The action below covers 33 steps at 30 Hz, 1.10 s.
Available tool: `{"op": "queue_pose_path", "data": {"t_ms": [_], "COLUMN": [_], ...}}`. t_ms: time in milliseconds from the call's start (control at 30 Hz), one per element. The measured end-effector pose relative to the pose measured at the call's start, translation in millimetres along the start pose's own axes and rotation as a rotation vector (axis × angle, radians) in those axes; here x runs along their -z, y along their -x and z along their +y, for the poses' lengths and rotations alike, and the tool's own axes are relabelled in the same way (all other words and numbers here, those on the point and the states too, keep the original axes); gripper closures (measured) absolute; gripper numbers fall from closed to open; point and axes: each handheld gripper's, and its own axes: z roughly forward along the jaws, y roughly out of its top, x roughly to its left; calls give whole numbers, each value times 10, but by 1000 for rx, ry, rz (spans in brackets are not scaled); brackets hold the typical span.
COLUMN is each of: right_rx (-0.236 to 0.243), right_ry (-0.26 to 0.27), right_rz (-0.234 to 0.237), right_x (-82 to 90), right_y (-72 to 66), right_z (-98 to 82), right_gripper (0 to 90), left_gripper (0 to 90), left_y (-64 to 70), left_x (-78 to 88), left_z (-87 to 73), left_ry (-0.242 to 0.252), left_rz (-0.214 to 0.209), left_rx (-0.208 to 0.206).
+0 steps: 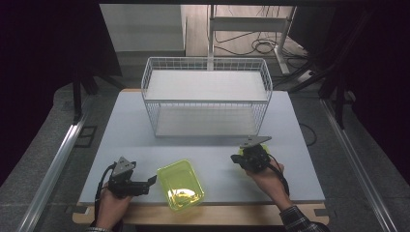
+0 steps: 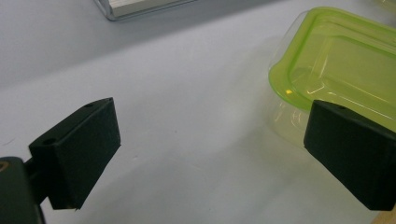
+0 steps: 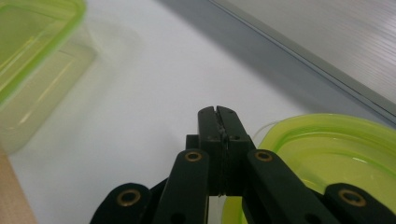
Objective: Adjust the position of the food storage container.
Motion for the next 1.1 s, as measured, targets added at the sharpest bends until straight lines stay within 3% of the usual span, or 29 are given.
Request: {"op": "queue_pose_path", "data": {"t_ms": [300, 733, 933, 1100], "right_rx": [-60, -111, -137, -139], "right_ry": [9, 23, 24, 41], "right_rz": [-49, -102, -131, -145], "right_x": [124, 256, 325, 357], "right_y": [205, 431, 524, 532], "right_z": [-116, -248, -314, -338], "right_gripper": [890, 890, 890, 889], "left_gripper": [43, 55, 58, 76], "left_y": [2, -6, 3, 1], "left_x": [-5, 12, 17, 95], "left_z": [1, 3, 4, -12], "left_ry": [-14, -50, -99, -99], "left_rz": [-1, 19, -2, -19], "left_rx": [-2, -13, -1, 15]}}
